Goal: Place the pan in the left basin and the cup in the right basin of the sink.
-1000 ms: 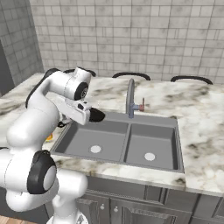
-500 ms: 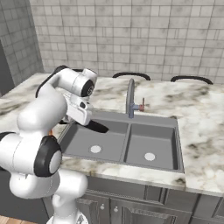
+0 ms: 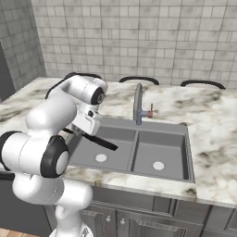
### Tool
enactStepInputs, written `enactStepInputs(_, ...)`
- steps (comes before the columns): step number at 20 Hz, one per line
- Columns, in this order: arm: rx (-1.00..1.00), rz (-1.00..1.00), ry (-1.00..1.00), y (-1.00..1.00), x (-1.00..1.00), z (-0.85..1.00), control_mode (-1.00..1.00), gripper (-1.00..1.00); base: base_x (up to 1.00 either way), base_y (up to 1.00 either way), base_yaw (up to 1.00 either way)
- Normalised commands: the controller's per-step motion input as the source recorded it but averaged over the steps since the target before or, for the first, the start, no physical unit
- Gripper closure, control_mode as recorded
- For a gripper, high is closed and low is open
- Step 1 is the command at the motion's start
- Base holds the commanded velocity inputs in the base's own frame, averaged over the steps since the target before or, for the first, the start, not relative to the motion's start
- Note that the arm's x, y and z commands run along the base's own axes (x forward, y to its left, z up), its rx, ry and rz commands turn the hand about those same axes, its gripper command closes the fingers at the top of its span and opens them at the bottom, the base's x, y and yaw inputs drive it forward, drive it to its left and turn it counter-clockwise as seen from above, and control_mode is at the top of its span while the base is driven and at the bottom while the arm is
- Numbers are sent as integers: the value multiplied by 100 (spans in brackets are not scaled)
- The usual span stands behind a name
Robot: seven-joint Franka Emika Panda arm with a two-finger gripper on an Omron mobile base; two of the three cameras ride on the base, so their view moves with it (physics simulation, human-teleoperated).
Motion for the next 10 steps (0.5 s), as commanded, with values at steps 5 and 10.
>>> enactStepInputs(5, 0, 0, 2, 0, 9, -31, -100, 100, 0, 0, 0)
enactStepInputs(10, 0, 0, 0, 0, 21, -16, -100, 100, 0, 0, 0)
